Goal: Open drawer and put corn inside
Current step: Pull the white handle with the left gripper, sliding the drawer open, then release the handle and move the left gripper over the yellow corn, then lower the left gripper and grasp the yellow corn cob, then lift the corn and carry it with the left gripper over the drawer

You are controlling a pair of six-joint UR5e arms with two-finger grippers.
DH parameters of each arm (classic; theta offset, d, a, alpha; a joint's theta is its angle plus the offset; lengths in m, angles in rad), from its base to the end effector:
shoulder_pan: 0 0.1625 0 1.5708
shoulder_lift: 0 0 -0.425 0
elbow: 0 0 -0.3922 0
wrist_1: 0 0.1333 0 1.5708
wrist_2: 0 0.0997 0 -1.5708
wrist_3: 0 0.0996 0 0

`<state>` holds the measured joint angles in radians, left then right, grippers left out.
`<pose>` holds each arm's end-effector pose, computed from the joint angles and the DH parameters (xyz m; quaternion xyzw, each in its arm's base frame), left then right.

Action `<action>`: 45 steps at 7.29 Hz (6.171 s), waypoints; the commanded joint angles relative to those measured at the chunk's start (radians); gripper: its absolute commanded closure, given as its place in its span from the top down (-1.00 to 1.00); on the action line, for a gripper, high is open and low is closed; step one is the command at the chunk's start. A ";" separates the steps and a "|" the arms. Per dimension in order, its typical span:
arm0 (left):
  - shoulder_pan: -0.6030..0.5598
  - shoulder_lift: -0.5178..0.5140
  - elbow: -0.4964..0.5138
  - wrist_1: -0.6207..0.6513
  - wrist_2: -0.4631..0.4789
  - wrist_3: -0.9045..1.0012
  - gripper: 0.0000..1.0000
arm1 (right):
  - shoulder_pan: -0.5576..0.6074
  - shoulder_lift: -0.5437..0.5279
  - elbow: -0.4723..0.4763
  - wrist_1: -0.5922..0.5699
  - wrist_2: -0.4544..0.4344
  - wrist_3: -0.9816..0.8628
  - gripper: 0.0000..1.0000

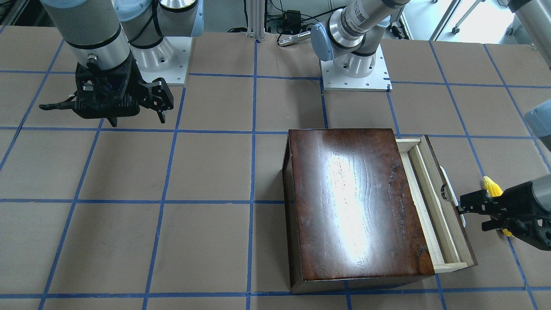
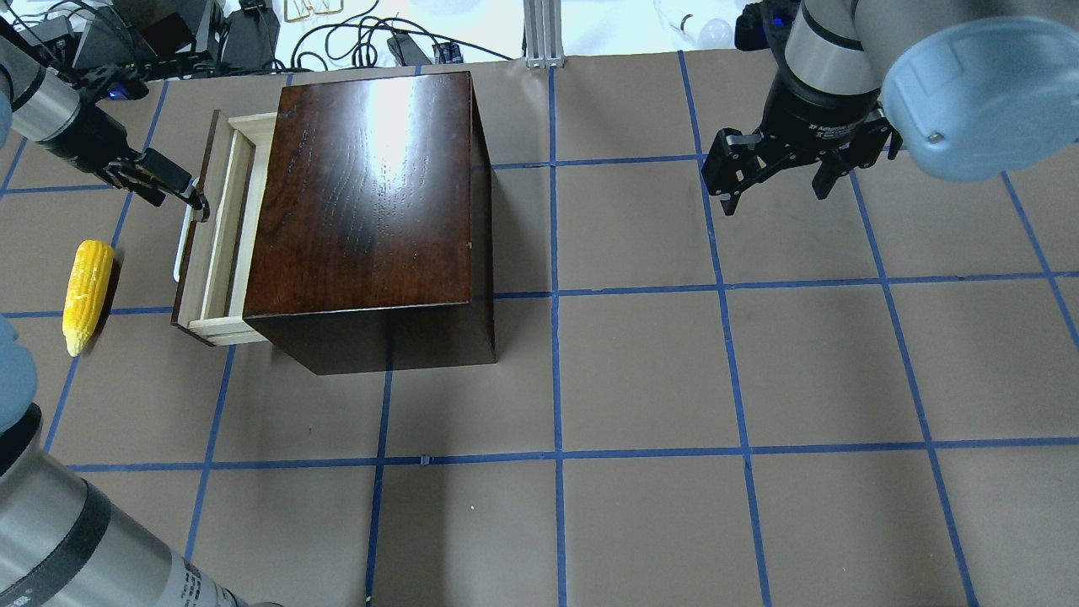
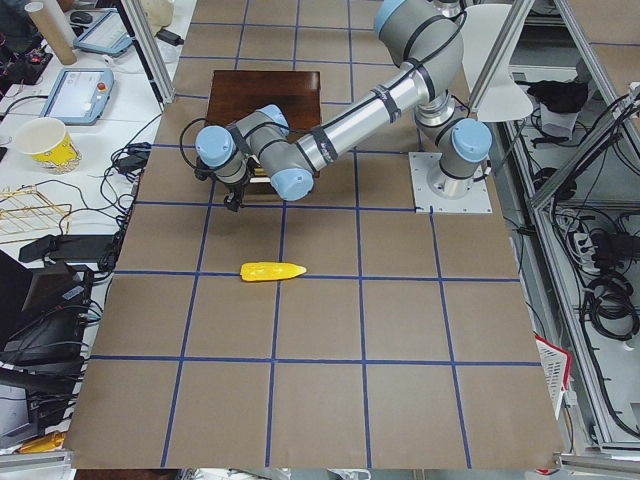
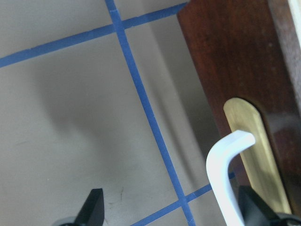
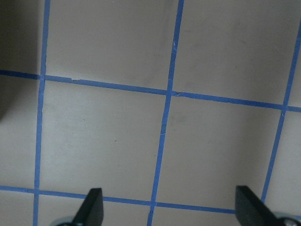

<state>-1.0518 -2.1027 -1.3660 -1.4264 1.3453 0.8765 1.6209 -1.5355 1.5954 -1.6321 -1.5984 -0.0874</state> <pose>0.1959 -0.6566 0.2892 -0.1658 -0.9756 0.0025 0.1441 0.1557 -0.4992 0.4643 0.0687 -0.9975 0.0004 0.0138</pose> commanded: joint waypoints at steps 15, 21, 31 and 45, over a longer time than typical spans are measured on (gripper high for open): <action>0.027 0.006 0.065 -0.066 0.032 0.078 1.00 | -0.002 0.000 0.000 0.000 0.000 0.000 1.00; 0.134 0.017 0.076 -0.054 0.155 -0.088 1.00 | 0.001 0.000 0.000 0.000 0.000 0.000 1.00; 0.156 -0.170 0.025 0.162 0.351 -0.254 1.00 | -0.002 0.002 0.000 0.000 0.000 0.000 1.00; -0.016 0.042 0.212 -0.127 0.312 -0.251 -1.00 | -0.002 0.000 0.000 0.000 0.000 0.000 1.00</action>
<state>-1.0344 -2.0970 -1.1760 -1.5007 1.6795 0.6261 1.6208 -1.5355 1.5954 -1.6322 -1.5984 -0.0874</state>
